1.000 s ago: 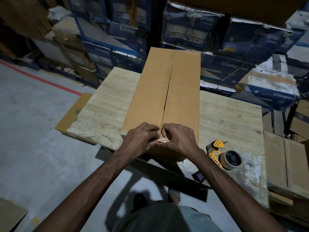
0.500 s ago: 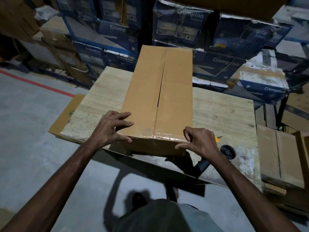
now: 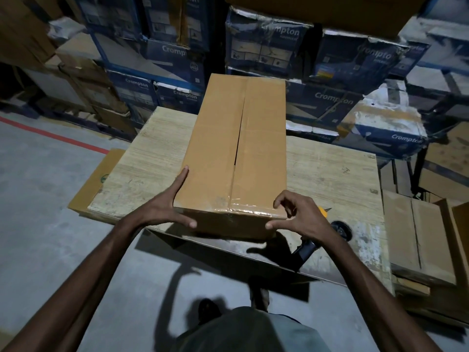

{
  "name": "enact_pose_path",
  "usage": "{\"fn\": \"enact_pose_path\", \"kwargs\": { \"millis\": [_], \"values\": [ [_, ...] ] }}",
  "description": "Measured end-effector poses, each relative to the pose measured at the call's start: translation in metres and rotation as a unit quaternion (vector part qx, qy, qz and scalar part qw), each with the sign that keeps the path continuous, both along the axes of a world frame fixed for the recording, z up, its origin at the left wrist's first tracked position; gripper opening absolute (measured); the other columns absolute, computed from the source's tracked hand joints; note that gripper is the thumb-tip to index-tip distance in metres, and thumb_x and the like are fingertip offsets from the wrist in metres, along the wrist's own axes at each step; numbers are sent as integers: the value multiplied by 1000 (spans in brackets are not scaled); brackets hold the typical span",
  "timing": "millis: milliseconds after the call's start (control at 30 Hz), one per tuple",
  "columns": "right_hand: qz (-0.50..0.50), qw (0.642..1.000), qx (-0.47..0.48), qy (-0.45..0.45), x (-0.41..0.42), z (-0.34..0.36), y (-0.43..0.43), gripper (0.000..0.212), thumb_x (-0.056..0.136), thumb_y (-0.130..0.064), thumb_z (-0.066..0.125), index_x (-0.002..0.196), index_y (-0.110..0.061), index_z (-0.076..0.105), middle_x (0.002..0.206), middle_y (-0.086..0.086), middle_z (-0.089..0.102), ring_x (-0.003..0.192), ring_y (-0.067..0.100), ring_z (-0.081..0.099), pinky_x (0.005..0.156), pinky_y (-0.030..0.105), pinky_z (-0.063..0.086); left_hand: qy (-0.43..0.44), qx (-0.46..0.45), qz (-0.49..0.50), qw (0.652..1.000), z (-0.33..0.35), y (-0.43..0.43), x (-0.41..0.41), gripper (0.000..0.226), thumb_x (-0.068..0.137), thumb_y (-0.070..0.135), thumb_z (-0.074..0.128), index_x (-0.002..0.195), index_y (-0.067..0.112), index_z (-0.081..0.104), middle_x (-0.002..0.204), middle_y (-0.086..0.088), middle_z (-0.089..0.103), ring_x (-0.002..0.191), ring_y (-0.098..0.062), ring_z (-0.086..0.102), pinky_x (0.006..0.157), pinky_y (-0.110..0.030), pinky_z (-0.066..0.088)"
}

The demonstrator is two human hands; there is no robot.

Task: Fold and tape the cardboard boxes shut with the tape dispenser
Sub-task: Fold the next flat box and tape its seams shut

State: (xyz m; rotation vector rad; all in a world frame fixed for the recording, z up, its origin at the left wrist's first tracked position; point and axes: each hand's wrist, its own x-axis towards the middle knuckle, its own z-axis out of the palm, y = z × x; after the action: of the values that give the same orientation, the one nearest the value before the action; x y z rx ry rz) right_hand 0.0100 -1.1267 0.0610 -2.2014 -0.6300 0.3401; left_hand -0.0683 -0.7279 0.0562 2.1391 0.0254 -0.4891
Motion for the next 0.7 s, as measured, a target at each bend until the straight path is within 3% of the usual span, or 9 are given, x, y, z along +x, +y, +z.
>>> {"fn": "enact_pose_path", "kwargs": {
  "millis": [67, 133, 200, 267, 333, 400, 500, 600, 700],
  "values": [
    [-153, 983, 91, 52, -6, 11, 6, 58, 73, -77, 74, 113, -36, 63, 103, -13, 67, 94, 7, 63, 76, 30, 49, 56, -104, 72, 990, 3, 1, 3, 136, 65, 63, 88, 154, 61, -15, 166, 25, -12, 151, -4, 10, 127, -50, 19],
    [-290, 926, 173, 170, 6, 12, 20, 75, 77, -82, 66, 134, -36, 55, 130, -10, 61, 117, 15, 60, 90, 41, 48, 91, -162, 162, 969, 7, 0, 15, 128, 69, 72, 83, 155, 61, -12, 173, 7, -3, 152, -16, 29, 127, -55, 20],
    [-318, 879, 173, 311, 27, 9, 36, 97, 72, -83, 69, 151, -35, 40, 151, -1, 48, 131, 28, 50, 106, 54, 42, 106, -204, 186, 955, 11, -7, 34, 119, 77, 67, 81, 161, 50, -1, 173, 4, 14, 140, -13, 51, 127, -48, 22],
    [-290, 870, 166, 363, 44, 0, 51, 117, 68, -78, 78, 161, -30, 25, 163, 6, 36, 144, 34, 39, 117, 54, 34, 94, -209, 180, 957, 13, -19, 52, 106, 82, 61, 80, 164, 36, 17, 165, 7, 36, 130, -6, 58, 124, -39, 29],
    [-269, 877, 183, 353, 48, -5, 63, 130, 61, -68, 89, 163, -28, 19, 162, 7, 38, 144, 32, 41, 120, 50, 34, 81, -191, 223, 952, 9, -25, 63, 106, 73, 66, 84, 160, 31, 33, 153, 6, 52, 133, -11, 56, 122, -41, 34],
    [-255, 885, 190, 339, 48, -6, 68, 130, 56, -61, 95, 160, -28, 26, 154, 4, 49, 137, 27, 49, 119, 48, 39, 75, -174, 272, 944, 6, -26, 63, 109, 65, 70, 88, 155, 31, 43, 146, 6, 59, 134, -17, 54, 117, -40, 38],
    [-242, 891, 198, 328, 45, -5, 65, 125, 49, -58, 100, 153, -28, 38, 139, 0, 62, 127, 22, 60, 114, 45, 46, 54, -190, 294, 935, 14, -31, 54, 87, 75, 57, 87, 149, 29, 51, 134, 7, 65, 126, -16, 59, 102, -32, 45],
    [-250, 883, 228, 324, 31, 15, 62, 113, 56, -44, 99, 152, -25, 41, 134, 0, 66, 122, 17, 64, 112, 38, 48, 31, -209, 306, 928, 35, -39, 38, 73, 78, 50, 87, 142, 33, 55, 125, 10, 69, 115, -9, 64, 94, -29, 51],
    [-263, 887, 233, 300, 13, 43, 55, 83, 74, -28, 92, 145, -23, 49, 127, 0, 70, 115, 13, 68, 98, 25, 54, 14, -223, 305, 926, 61, -46, 21, 74, 78, 48, 88, 142, 35, 55, 124, 12, 70, 113, -6, 65, 89, -25, 53]
  ]
}}
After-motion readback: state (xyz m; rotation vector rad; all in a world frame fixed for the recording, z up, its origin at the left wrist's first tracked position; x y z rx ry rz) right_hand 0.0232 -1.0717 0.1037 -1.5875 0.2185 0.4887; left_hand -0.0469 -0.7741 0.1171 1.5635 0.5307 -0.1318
